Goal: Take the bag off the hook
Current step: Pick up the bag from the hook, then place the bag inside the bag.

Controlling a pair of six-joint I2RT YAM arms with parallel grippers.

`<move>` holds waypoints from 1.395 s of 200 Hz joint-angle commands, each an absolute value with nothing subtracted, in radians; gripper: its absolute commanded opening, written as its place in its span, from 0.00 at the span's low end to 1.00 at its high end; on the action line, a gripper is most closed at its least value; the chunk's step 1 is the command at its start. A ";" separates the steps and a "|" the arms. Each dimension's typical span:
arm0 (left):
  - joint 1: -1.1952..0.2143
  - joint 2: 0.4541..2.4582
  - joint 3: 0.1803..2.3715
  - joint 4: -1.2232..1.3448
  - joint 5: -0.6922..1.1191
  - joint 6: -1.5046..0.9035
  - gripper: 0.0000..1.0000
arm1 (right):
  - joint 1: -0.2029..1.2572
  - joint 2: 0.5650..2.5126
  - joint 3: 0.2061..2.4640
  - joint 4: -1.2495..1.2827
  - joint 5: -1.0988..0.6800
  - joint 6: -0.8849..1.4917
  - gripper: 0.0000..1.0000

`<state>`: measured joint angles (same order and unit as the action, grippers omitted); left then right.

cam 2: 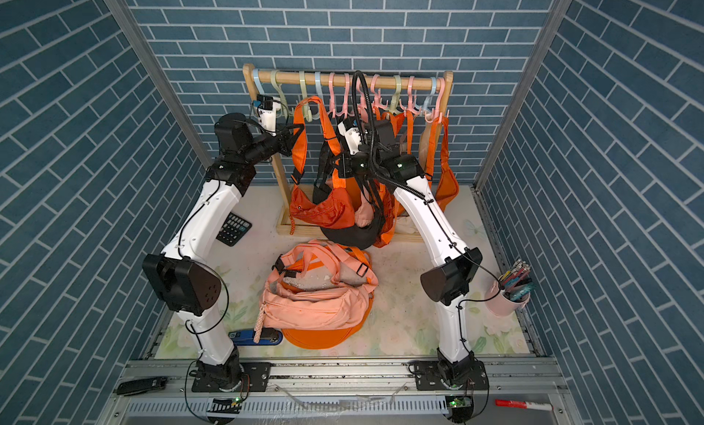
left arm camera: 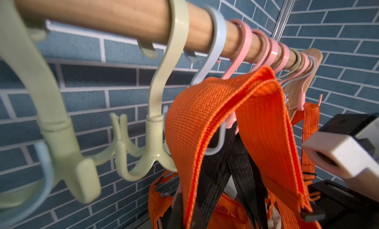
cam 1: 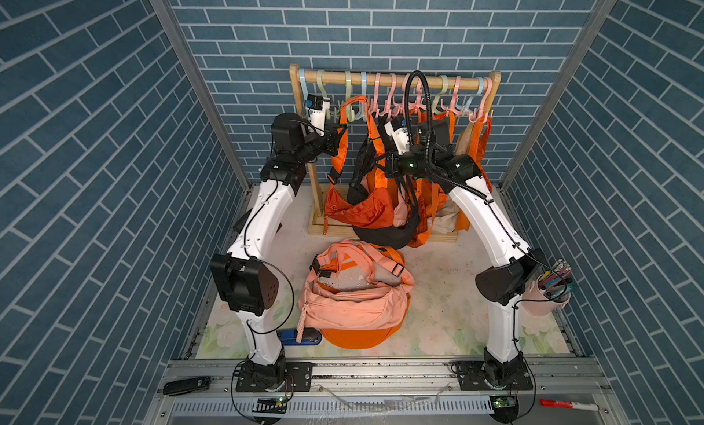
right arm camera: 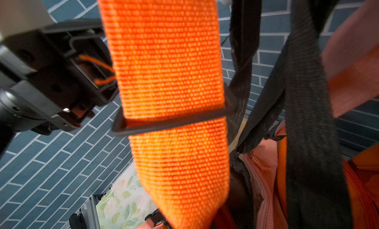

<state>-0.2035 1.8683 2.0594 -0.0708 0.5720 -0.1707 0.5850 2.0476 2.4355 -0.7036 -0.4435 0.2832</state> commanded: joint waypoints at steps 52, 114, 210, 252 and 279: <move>-0.207 1.636 1.957 -0.040 0.543 -0.140 0.00 | 0.594 1.876 2.280 -0.636 -0.455 0.282 0.00; -0.210 1.377 1.780 -0.091 0.517 -0.096 0.00 | 0.657 1.690 2.092 -0.609 -0.395 0.232 0.00; -0.216 1.011 1.603 -0.278 0.445 -0.110 0.00 | 0.839 1.384 1.776 -0.531 -0.285 0.204 0.00; -0.215 0.909 1.606 -0.425 0.447 -0.182 0.00 | 0.909 1.299 1.713 -0.566 -0.298 0.205 0.00; -0.216 0.856 1.605 -0.529 0.462 -0.244 0.00 | 0.963 1.236 1.674 -0.594 -0.296 0.216 0.00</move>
<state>-0.2131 0.8898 1.6047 -0.4179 0.4492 -0.1745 0.9260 1.2945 1.7042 -0.5777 -0.2996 0.2298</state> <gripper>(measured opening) 0.054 0.047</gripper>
